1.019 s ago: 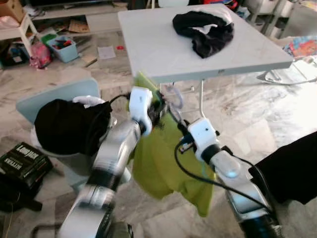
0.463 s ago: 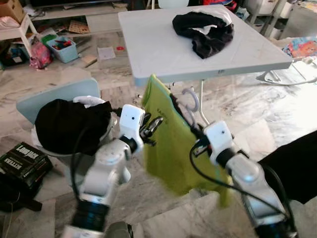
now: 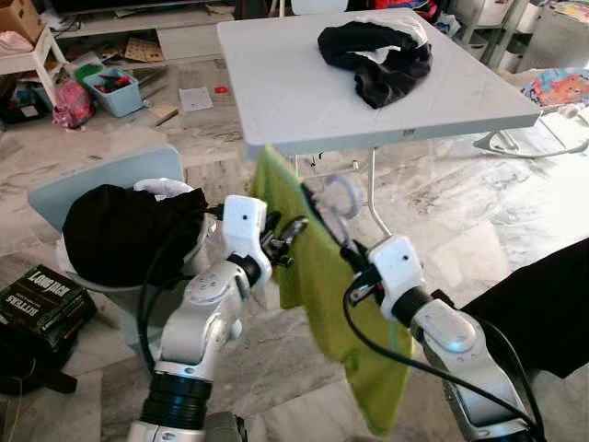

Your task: Hang hanger

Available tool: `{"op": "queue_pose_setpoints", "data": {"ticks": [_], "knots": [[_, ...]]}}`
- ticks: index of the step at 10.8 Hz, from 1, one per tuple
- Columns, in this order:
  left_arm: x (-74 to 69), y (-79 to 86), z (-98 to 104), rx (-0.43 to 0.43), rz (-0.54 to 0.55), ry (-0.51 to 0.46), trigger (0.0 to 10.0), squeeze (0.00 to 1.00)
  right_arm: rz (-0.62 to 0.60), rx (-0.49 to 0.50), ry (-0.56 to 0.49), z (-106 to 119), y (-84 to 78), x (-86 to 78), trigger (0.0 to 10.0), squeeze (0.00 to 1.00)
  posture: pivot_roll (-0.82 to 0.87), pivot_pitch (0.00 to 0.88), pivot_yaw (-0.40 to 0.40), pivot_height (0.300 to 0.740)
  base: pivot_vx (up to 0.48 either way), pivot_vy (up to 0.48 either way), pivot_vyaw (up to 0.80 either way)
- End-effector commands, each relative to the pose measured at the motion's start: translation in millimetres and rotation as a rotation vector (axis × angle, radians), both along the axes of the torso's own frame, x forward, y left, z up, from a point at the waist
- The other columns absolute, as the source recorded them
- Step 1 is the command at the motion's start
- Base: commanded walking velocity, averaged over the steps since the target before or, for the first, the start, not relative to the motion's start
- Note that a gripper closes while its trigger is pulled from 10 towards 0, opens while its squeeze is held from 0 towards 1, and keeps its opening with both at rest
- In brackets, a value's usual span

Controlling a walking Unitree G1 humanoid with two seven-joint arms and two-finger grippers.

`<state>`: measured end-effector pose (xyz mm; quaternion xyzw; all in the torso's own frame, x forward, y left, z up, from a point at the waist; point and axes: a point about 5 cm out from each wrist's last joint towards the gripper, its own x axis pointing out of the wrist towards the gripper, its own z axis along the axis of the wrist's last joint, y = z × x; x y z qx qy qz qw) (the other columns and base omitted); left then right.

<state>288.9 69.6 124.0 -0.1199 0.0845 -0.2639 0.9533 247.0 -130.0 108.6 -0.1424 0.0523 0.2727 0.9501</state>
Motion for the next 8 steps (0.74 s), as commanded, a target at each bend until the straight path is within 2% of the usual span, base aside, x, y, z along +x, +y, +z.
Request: {"op": "queue_pose_setpoints", "data": {"ticks": [1,5,7,8], "knots": [[0.7,-2.5,7.5,-0.003,-0.018,-0.02,10.0,1.0,0.045,0.005,-0.063,13.9,5.7,-0.8,10.0,0.0,-0.1,0.0,-0.027,0.74,0.0,0.0,0.0],[-2.6,-9.3,5.6,-0.023,-0.045,0.022,10.0,1.0,0.041,0.014,-0.077,17.5,12.3,6.1,10.0,0.0,-0.09,0.0,-0.03,0.74,0.0,0.0,0.0],[1.7,-8.1,3.7,0.012,-0.023,0.027,10.0,1.0,0.076,0.05,-0.071,21.8,19.3,2.8,10.0,0.0,-0.1,0.0,-0.03,0.74,0.0,0.0,0.0],[3.1,-8.1,3.8,0.007,-0.019,0.026,10.0,0.0,0.102,0.041,-0.05,17.5,18.6,-1.2,10.0,0.0,-0.1,0.0,-0.03,0.74,0.0,0.0,0.0]]}}
